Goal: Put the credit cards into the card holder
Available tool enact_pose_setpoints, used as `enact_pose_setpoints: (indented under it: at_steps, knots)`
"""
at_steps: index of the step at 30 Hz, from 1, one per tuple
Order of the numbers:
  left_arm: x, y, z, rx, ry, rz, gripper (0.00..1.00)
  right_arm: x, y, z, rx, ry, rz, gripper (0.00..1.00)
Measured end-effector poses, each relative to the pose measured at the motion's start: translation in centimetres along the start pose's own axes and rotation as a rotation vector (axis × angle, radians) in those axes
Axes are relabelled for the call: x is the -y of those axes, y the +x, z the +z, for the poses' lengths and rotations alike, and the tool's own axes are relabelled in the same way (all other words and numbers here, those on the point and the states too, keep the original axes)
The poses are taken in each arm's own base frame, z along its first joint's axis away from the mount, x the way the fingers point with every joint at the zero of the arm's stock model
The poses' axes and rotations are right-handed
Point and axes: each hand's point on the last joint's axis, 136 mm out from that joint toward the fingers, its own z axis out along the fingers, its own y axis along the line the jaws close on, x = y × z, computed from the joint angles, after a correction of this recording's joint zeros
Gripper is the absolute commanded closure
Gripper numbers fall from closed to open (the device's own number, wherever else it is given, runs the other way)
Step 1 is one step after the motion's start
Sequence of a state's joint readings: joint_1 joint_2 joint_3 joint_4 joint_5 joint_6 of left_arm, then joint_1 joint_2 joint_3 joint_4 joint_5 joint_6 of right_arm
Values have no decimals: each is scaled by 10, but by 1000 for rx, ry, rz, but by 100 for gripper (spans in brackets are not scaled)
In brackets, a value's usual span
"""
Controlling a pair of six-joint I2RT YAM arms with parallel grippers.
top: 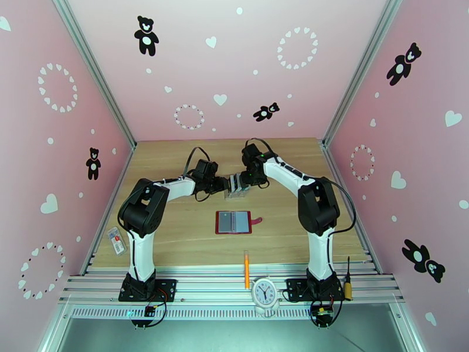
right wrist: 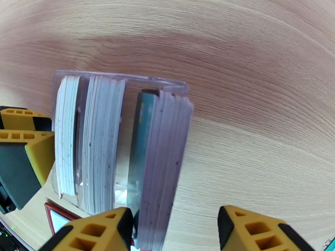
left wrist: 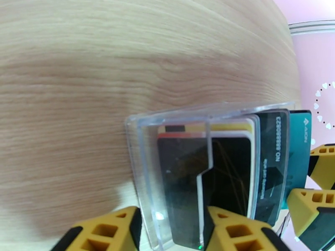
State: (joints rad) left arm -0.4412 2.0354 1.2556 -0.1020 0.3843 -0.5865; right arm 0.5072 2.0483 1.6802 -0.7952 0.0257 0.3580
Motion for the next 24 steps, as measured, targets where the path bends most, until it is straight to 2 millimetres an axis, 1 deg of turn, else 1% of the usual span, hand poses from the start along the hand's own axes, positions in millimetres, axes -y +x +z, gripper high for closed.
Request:
enact_pose_setpoints:
  at_steps: [4,10,19,24]
  knots:
    - [0,0,0,0,0,0,54,-2,-3,1,1,10,-11,41]
    - [0,0,0,0,0,0,54,-5,-2,7,-15,38,-31,41]
    - [0,0,0,0,0,0,55,-1,-5,3,-14,125,-86,42]
    - [0,0,0,0,0,0,55,1,-8,1,-9,145,-95,42]
